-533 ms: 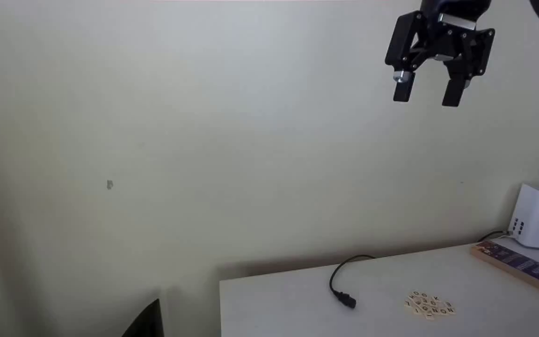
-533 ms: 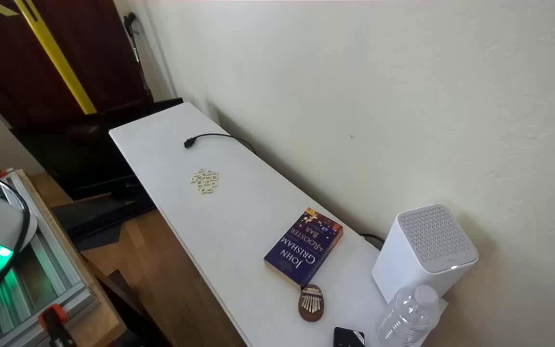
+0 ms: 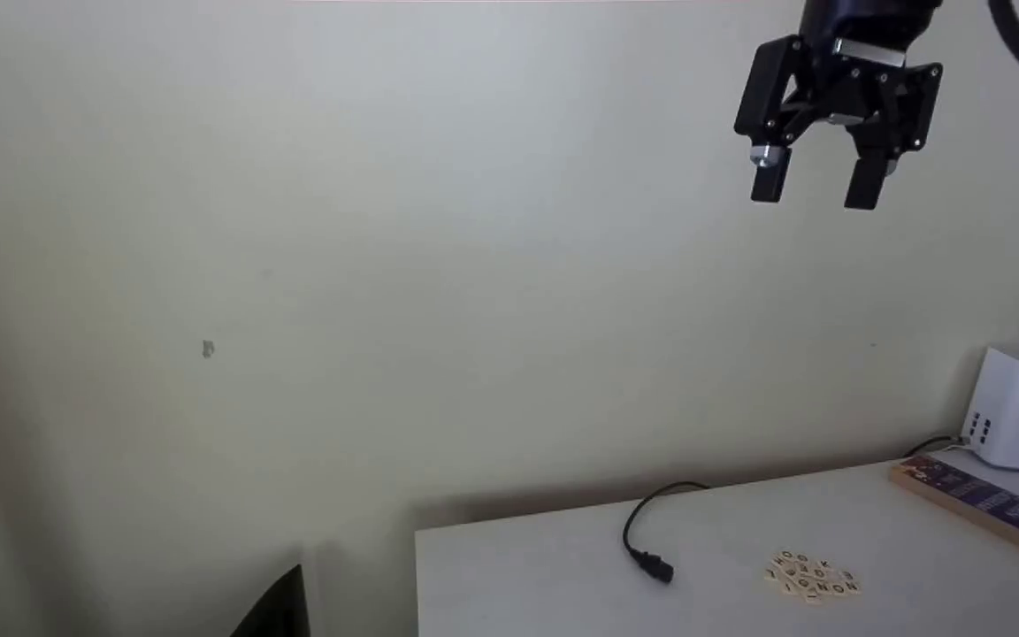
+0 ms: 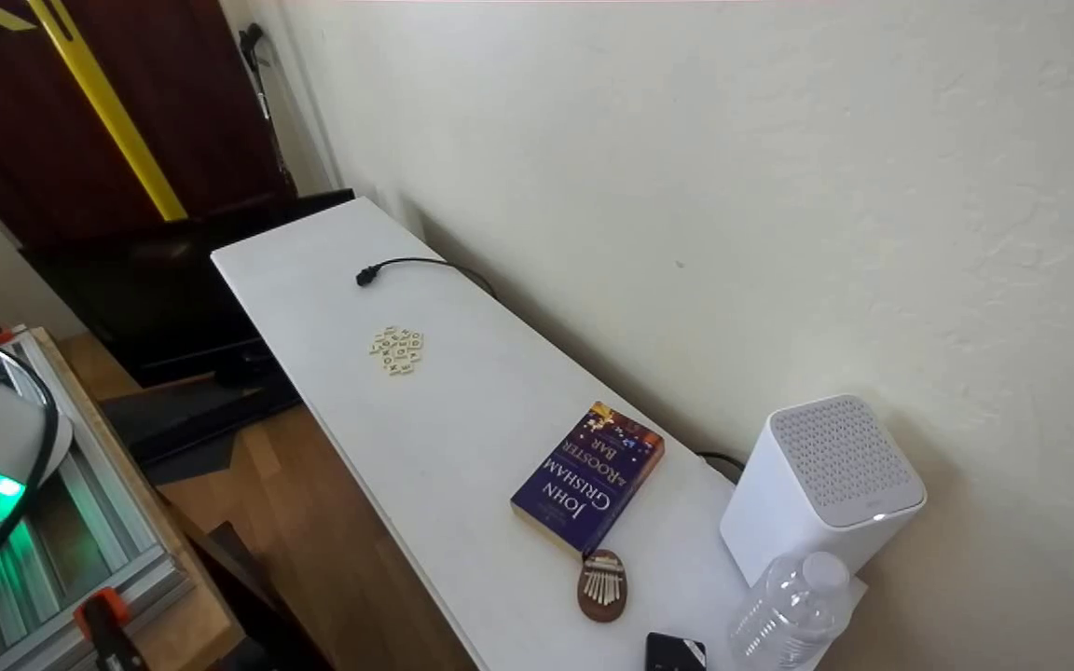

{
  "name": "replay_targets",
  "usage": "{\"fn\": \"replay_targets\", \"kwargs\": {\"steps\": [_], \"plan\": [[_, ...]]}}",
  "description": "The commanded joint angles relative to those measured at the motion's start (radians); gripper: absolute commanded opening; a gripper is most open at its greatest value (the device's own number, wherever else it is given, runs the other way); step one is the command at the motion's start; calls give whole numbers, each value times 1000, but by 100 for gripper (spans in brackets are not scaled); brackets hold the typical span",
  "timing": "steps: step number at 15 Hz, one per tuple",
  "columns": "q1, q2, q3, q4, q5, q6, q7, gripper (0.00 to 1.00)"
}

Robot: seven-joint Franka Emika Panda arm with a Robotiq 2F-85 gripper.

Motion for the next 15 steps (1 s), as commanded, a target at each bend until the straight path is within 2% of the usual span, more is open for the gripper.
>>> {"fn": "replay_targets", "kwargs": {"steps": [1, 4, 7, 10, 13, 15], "plan": [[-66, -8, -25, -88, -55, 24, 74, 100], [-129, 15, -68, -154, -88, 103, 91, 100], [-158, 76, -122, -173, -96, 203, 21, 100], [-163, 156, -152, -155, -124, 285, -56, 100], [-159, 244, -158, -145, -154, 359, -76, 100], [-150, 207, -165, -169, -131, 342, -59, 100]]}}
